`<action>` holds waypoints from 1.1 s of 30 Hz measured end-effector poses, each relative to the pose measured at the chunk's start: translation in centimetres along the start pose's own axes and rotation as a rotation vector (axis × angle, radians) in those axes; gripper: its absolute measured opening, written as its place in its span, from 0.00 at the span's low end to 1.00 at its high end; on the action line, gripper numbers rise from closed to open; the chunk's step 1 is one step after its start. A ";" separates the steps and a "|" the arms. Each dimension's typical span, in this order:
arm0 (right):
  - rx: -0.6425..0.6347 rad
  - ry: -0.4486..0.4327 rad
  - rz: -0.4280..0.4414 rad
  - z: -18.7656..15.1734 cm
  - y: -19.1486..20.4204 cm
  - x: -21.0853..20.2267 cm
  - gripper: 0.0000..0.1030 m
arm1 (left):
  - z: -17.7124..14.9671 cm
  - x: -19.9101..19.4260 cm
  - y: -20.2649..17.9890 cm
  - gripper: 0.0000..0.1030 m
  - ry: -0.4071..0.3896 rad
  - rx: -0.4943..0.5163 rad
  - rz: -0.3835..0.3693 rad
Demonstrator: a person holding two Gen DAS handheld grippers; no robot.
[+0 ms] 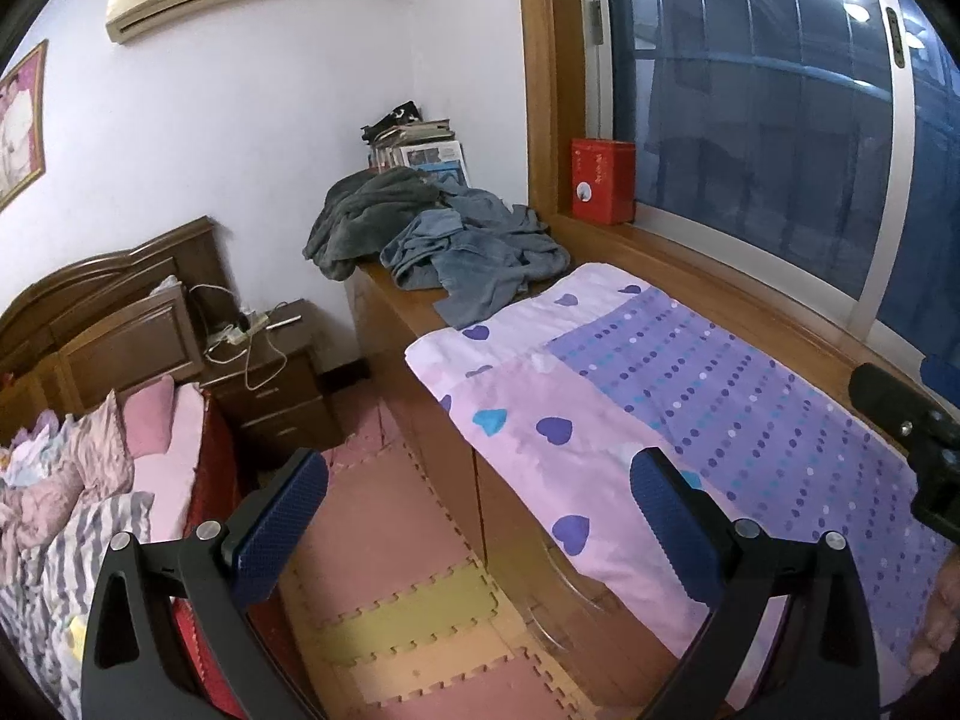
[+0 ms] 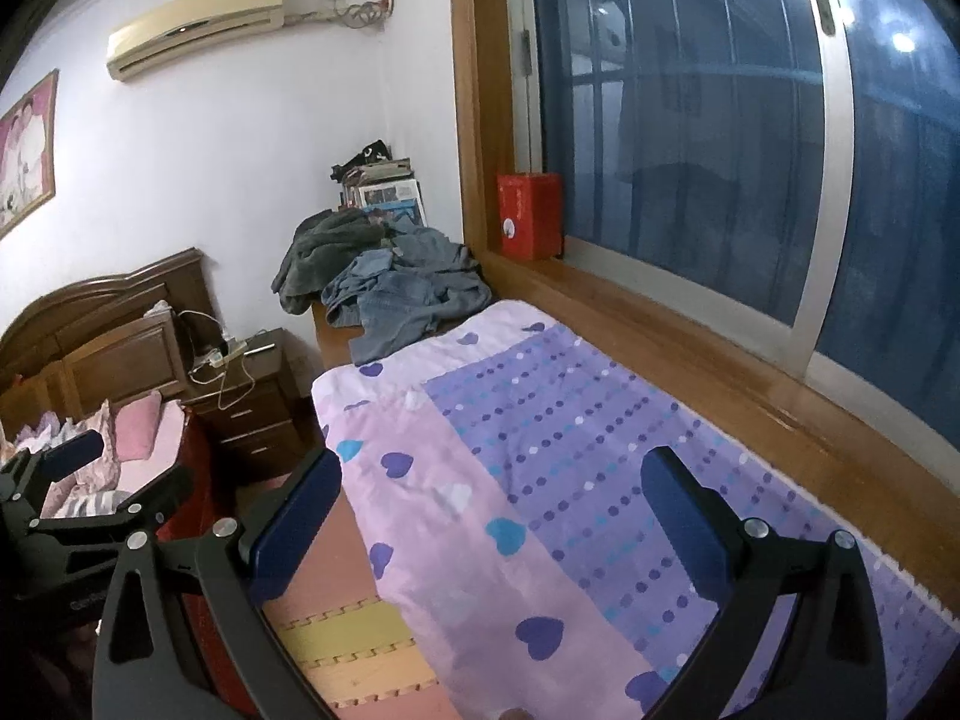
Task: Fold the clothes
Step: 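Move both grippers toward the pile of grey and denim clothes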
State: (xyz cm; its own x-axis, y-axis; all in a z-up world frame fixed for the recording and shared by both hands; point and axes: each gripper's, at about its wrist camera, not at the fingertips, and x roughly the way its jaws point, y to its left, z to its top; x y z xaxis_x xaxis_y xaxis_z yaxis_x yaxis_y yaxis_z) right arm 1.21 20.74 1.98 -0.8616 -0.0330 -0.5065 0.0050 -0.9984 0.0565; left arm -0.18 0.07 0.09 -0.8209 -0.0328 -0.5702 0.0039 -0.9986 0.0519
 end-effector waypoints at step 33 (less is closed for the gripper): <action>-0.040 0.025 0.071 0.0 9.0 5.0 0.99 | 1.5 3.8 9.6 1.00 0.018 -0.015 0.033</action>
State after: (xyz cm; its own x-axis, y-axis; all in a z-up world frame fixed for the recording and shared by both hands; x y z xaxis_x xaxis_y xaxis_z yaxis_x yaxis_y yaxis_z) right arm -3.03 11.57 0.01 -0.8454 -0.1048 -0.5237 0.0868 -0.9945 0.0589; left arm -4.14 -9.59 -0.35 -0.8098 -0.0665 -0.5829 0.0399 -0.9975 0.0585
